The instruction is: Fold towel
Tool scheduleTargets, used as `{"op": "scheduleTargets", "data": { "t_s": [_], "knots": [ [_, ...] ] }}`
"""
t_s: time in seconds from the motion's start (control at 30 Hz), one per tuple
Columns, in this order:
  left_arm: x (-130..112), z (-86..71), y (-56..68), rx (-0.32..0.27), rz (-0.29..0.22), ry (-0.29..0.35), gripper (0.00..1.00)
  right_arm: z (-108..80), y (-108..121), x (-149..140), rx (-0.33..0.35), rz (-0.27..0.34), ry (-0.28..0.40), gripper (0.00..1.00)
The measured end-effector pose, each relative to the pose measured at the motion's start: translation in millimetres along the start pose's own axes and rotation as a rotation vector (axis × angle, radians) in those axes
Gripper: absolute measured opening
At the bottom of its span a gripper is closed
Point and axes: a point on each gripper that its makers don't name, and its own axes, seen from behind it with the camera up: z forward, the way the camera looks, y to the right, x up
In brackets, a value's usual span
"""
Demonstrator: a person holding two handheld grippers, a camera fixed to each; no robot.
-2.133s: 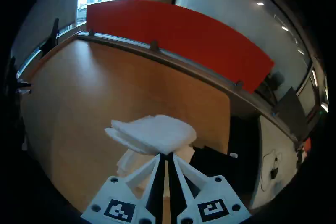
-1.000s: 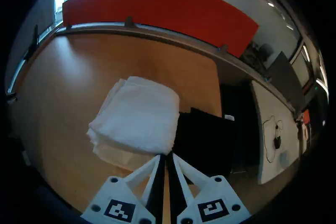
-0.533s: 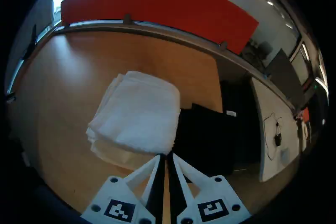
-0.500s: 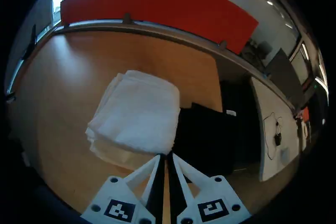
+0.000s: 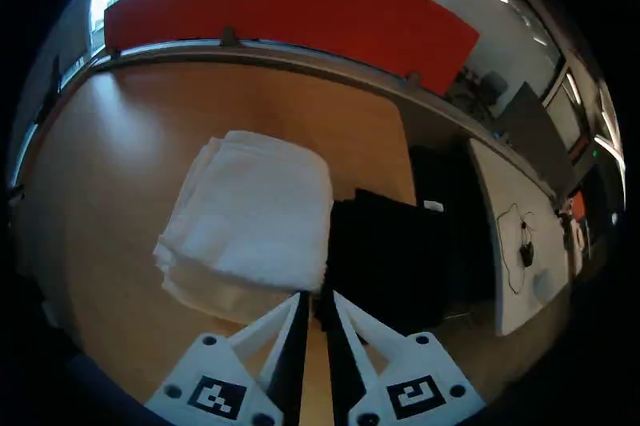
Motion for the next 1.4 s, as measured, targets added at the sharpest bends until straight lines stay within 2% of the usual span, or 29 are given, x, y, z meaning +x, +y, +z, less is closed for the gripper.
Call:
{"op": "scheduleTargets", "data": {
  "t_s": [0.13, 0.27, 0.33, 0.5, 0.63, 0.7, 0.8, 0.83, 1.1, 1.4],
  "knots": [
    [1, 0.7, 0.6, -0.001, 0.002, 0.001, 0.97, 0.3, 5, -5, -0.027, 0.009, -0.005, 0.43],
    [1, 1.2, 0.9, -0.004, 0.002, 0.003, 0.97, -0.4, 10, -10, -0.053, 0.019, -0.009, 0.59],
    [2, 1.2, 0.9, -0.005, 0.003, 0.004, 0.97, -1.4, 13, -12, -0.067, 0.02, -0.011, 0.62],
    [3, 1.1, 0.5, -0.006, 0.006, 0.008, 0.97, -5.5, 19, -14, -0.093, 0.028, -0.009, 0.62],
    [4, 1.2, -0.2, -0.007, 0.003, 0.013, 0.97, -10.1, 18, -10, -0.093, 0.051, 0.017, 0.64],
    [5, 1.0, -0.4, -0.008, 0.002, 0.016, 0.97, -12.4, 15, -7, -0.086, 0.063, 0.034, 0.72],
    [5, 0.8, -0.5, -0.01, 0.001, 0.018, 0.97, -14.4, 10, -2, -0.077, 0.081, 0.056, 0.93],
    [6, 0.6, -0.5, -0.01, 0.002, 0.02, 0.97, -14.9, 10, -1, -0.079, 0.085, 0.06, 0.95],
    [11, -0.6, -1.7, -0.015, 0.007, 0.031, 0.97, -21.9, -2, 15, -0.068, 0.108, 0.109, 0.97],
    [35, -1.1, -7.0, -0.013, 0.014, 0.071, 0.97, -34.5, -34, 46, -0.027, 0.205, 0.245, 0.97]
  ]
}}
